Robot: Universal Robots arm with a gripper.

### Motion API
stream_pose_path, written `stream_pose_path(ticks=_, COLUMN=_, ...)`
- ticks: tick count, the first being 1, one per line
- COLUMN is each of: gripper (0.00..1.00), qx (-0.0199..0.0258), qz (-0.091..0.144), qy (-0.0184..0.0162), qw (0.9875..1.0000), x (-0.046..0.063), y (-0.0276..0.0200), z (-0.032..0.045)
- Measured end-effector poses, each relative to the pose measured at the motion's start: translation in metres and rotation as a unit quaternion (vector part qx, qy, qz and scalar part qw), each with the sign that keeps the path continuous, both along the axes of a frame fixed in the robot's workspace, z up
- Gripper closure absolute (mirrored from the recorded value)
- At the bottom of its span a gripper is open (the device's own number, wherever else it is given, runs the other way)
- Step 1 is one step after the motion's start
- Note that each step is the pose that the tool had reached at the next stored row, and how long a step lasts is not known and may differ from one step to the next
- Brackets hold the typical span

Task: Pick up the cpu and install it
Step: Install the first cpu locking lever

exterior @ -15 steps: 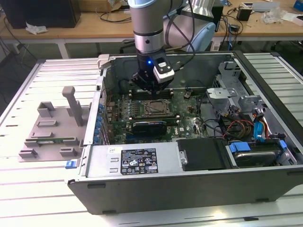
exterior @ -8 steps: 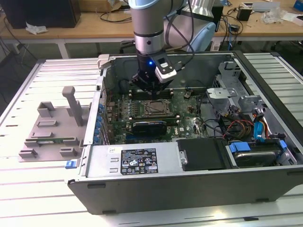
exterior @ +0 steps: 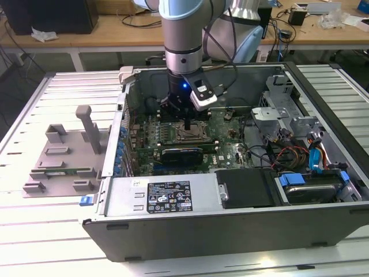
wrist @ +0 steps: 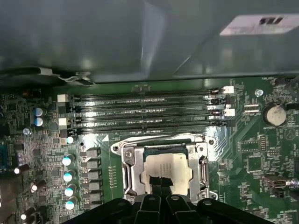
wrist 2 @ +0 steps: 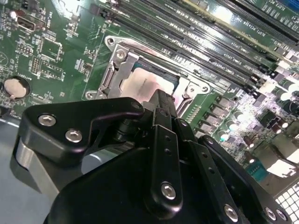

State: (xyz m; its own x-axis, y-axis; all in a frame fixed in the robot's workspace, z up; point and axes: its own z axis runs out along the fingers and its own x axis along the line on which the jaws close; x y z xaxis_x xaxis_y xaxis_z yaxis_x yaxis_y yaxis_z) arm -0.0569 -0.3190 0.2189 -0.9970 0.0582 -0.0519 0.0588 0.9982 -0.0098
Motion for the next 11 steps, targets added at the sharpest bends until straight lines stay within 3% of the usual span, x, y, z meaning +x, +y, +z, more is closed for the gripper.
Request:
stream_pose_path(ticks=6, gripper=0.89, qx=0.0022, qz=0.029, qy=0.0009, qw=0.9996, x=0.0085, y=0.0000, z=-0.0009)
stream_pose_path(ticks=9, gripper=0.89, qx=0.0021, qz=0.056, qy=0.0010, qw=0.9984, x=0.0103, y=0.0001, z=-0.0011)
stream_pose_path(ticks=11, gripper=0.89, qx=0.0021, qz=0.056, qy=0.0010, qw=0.9984, x=0.0103, y=0.0000, z=0.0018)
